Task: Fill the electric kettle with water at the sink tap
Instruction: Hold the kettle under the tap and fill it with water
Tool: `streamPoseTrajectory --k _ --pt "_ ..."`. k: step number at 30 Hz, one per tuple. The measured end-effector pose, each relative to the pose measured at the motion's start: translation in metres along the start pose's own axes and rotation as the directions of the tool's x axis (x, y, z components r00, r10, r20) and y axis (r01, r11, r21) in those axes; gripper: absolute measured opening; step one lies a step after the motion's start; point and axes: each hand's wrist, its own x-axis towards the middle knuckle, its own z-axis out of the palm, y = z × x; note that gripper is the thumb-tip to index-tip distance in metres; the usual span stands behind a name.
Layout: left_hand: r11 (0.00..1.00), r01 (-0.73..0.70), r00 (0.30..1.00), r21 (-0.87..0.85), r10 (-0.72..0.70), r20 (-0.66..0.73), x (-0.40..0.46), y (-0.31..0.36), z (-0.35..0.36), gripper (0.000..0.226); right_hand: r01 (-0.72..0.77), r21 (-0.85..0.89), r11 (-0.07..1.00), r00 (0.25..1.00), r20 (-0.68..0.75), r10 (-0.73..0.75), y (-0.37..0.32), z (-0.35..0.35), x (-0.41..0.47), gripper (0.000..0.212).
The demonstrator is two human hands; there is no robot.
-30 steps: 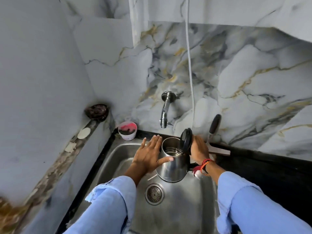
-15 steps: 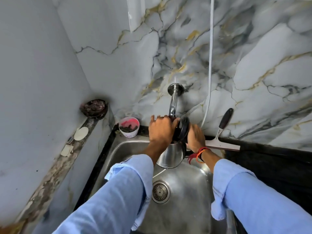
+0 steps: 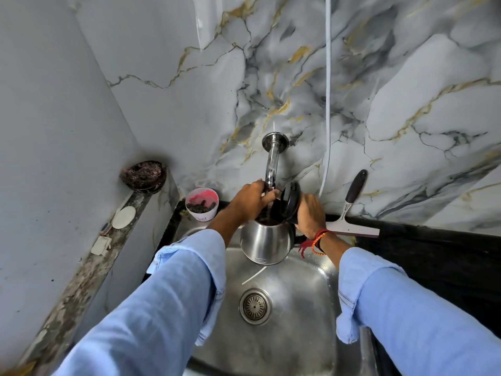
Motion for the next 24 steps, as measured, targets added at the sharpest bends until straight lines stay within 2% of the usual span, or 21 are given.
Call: streamPoseTrajectory --k 3,5,8,11,14,17,24 --pt "1.000 -0.027 0.998 0.011 0.026 0.056 -0.008 0.002 -0.001 0.046 0.070 -0.010 0.997 0.997 -0.009 -0.070 0.002 -0.003 0.000 0.050" --pt "0.994 -0.059 0.997 0.092 0.054 0.063 -0.018 -0.005 0.002 0.052 0.084 0.016 0.996 0.996 -0.025 -0.083 0.006 -0.005 -0.002 0.059" --pt "0.932 -0.089 0.994 0.352 0.062 0.089 -0.038 -0.028 0.006 0.075 0.082 0.003 0.997 0.996 -0.026 -0.082 0.009 -0.008 -0.007 0.057" --pt "0.900 -0.097 0.994 0.424 0.069 0.080 -0.059 -0.046 0.013 0.096 0.096 -0.055 0.994 0.995 -0.024 -0.097 0.012 -0.008 -0.009 0.051" --pt "0.873 -0.084 0.996 0.481 0.074 0.040 -0.070 -0.050 0.024 0.112 0.082 -0.017 0.996 0.996 -0.043 -0.083 0.012 -0.008 -0.010 0.056" --pt "0.836 -0.071 0.997 0.544 0.075 0.015 -0.069 -0.048 0.029 0.114 0.051 0.083 0.995 0.997 -0.065 -0.045 0.011 -0.010 -0.010 0.058" --pt "0.800 -0.091 0.995 0.593 0.097 0.022 -0.064 -0.049 0.023 0.122 0.084 0.127 0.988 0.992 -0.106 -0.071 0.013 -0.008 -0.012 0.057"
